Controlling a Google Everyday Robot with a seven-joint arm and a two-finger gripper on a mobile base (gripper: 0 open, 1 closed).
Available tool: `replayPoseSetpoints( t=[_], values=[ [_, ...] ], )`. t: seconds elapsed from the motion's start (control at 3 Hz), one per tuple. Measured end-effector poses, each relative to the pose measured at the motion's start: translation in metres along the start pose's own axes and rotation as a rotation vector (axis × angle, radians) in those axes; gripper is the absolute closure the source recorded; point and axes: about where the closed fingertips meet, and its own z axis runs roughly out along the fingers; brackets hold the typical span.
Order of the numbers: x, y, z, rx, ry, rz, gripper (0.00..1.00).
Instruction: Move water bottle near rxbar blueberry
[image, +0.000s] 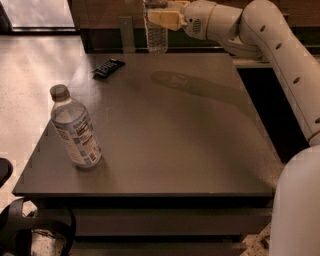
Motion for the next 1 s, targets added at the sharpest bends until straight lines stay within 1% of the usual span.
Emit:
replayPoseSetpoints(
  t=[0.33,0.67,1.0],
  values=[
    [0.024,0.003,0.041,-0.011,-0.033,0.03,1.0],
    [0.043,0.001,0.061,-0.011,-0.065,0.013,1.0],
    [0.061,-0.002,0.075,-0.025,-0.083,-0.048,1.0]
  ],
)
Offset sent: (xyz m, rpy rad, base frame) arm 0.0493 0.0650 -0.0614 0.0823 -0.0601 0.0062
